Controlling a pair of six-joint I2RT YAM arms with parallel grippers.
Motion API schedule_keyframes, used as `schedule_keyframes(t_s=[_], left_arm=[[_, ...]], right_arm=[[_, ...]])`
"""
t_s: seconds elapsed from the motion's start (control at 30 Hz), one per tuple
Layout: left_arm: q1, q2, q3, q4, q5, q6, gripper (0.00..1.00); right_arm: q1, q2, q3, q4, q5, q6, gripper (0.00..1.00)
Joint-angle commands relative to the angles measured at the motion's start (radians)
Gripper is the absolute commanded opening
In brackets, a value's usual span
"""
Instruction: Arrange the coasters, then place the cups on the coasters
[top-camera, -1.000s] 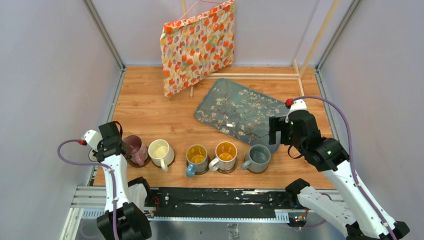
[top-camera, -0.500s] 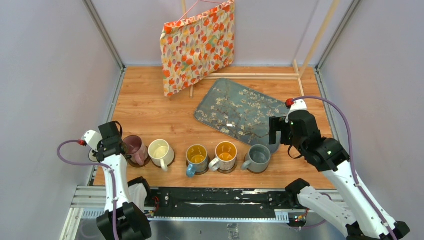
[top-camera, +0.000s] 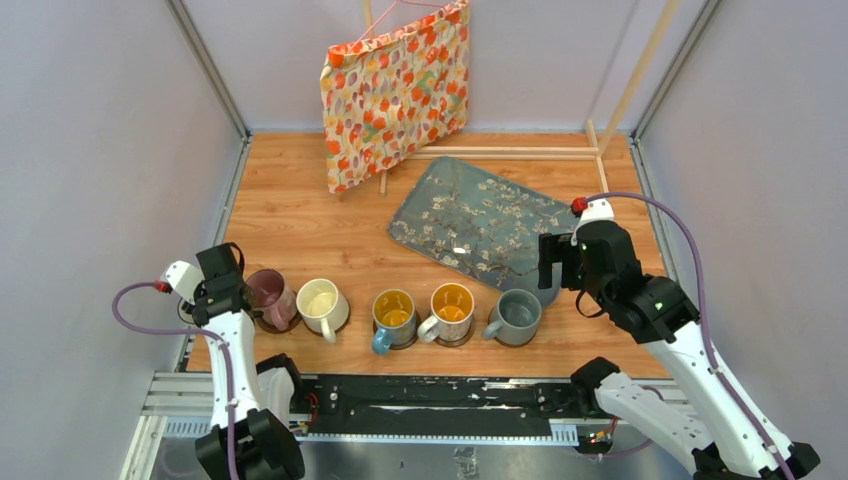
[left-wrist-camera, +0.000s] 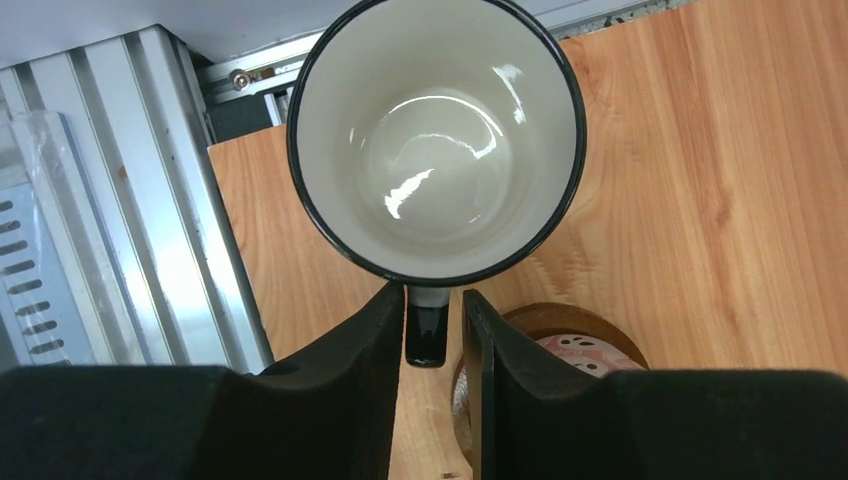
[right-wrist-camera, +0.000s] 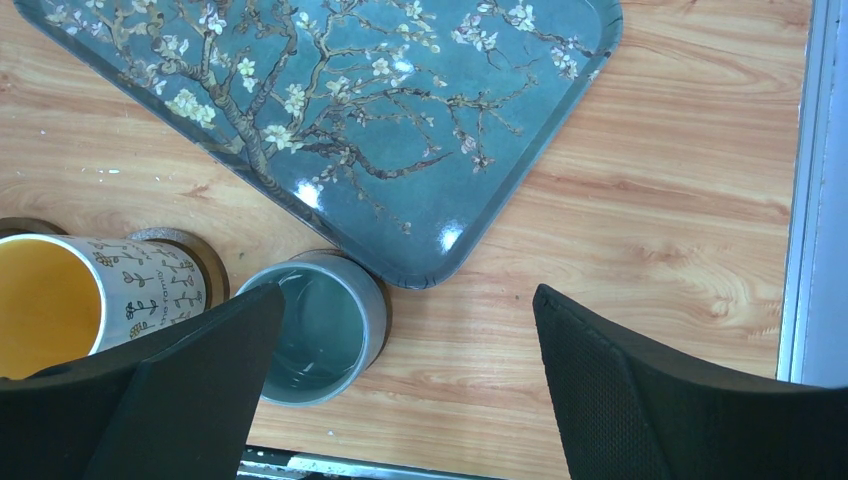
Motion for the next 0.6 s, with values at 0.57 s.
schedule_keyframes(t_s=[0.57], left_arm=[[0.005, -0.044, 0.014, -0.025, 0.068, -0.059, 0.13]], right_arm=[[0.032, -0.021, -0.001, -0.011, 0.035, -0.010, 1.00]])
